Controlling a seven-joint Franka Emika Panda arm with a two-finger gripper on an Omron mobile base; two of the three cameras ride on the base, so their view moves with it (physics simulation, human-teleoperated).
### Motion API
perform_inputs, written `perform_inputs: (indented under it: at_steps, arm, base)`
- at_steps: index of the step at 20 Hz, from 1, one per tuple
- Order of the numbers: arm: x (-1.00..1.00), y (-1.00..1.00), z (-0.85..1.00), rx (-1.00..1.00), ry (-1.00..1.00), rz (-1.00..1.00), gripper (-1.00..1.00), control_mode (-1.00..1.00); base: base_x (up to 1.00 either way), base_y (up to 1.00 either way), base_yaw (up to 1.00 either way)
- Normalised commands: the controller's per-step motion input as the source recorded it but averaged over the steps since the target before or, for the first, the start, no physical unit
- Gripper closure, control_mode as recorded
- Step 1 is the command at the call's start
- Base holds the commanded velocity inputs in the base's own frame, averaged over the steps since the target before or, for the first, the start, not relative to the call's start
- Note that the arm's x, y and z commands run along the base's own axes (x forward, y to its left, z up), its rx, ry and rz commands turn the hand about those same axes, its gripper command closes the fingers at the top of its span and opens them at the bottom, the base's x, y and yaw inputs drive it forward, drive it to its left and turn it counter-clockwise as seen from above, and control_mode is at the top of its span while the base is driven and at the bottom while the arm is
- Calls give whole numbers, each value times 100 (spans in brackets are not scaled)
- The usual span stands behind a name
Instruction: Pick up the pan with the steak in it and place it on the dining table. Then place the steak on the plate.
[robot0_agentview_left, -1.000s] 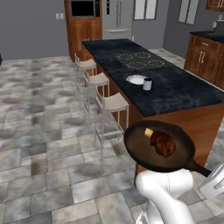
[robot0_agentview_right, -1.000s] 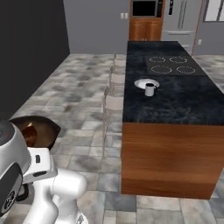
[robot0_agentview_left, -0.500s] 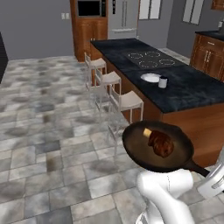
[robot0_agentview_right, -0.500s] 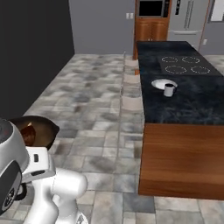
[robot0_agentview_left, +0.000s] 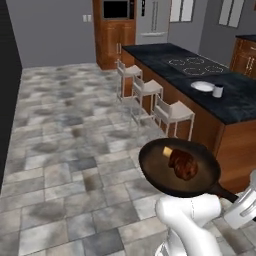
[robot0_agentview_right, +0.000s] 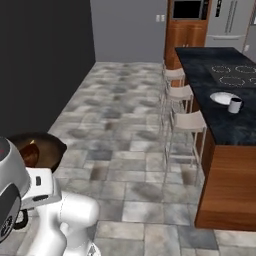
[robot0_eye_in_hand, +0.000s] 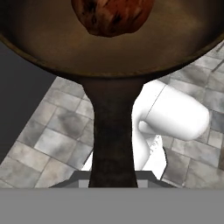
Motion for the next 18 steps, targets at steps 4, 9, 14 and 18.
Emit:
perform_inputs:
  at_steps: [4, 9, 14, 18]
  arm:
    - [0, 0, 0, 0, 0, 0, 100, 100]
    - [0, 0, 0, 0, 0, 0, 100, 100]
    - [0, 0, 0, 0, 0, 0, 100, 100]
    - [0, 0, 0, 0, 0, 0, 100, 100]
  base:
    - [76, 63, -8]
    - [100, 52, -13]
    - [100, 48, -14]
    - [100, 47, -13]
